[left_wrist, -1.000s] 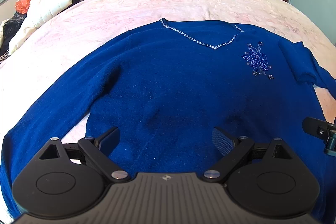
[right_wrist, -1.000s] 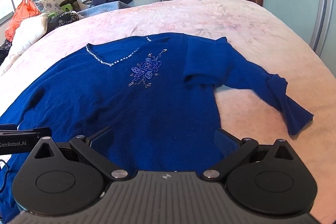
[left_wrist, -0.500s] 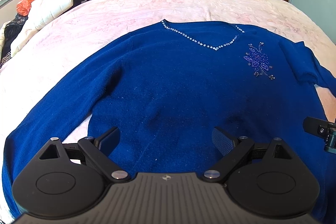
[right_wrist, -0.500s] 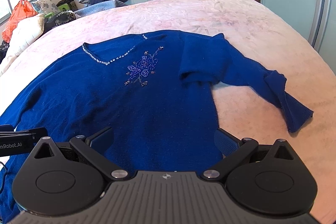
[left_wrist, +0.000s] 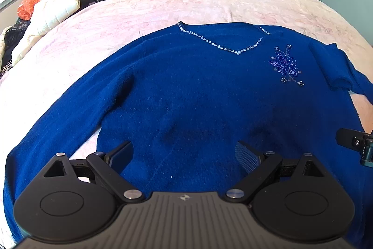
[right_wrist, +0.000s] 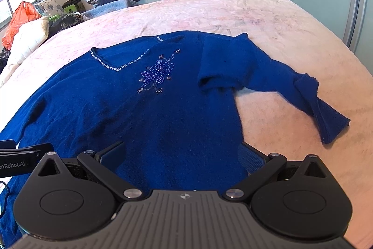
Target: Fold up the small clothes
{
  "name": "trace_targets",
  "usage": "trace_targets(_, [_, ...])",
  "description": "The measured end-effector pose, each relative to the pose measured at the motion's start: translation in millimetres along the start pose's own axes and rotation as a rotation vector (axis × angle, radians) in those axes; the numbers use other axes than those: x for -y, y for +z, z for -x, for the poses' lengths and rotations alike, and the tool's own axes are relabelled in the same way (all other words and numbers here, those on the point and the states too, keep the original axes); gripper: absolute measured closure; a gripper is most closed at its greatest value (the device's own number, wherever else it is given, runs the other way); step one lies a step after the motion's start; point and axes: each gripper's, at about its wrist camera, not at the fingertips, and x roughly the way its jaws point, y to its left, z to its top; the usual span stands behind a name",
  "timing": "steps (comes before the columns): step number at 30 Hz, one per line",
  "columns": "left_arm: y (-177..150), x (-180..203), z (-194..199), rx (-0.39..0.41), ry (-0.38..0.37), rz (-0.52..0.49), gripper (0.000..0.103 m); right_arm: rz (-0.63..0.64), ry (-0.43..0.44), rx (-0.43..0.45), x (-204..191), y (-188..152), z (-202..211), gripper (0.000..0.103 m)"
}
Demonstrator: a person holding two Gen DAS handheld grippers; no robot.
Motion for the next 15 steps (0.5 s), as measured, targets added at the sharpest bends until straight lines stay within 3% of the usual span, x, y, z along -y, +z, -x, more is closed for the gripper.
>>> trace_targets(15, [-1.2,-0.3,0.4,0.012,0.027,0.000,0.008,-0.012,0.019,0.007,1.9,-1.9,-3.2,0.000])
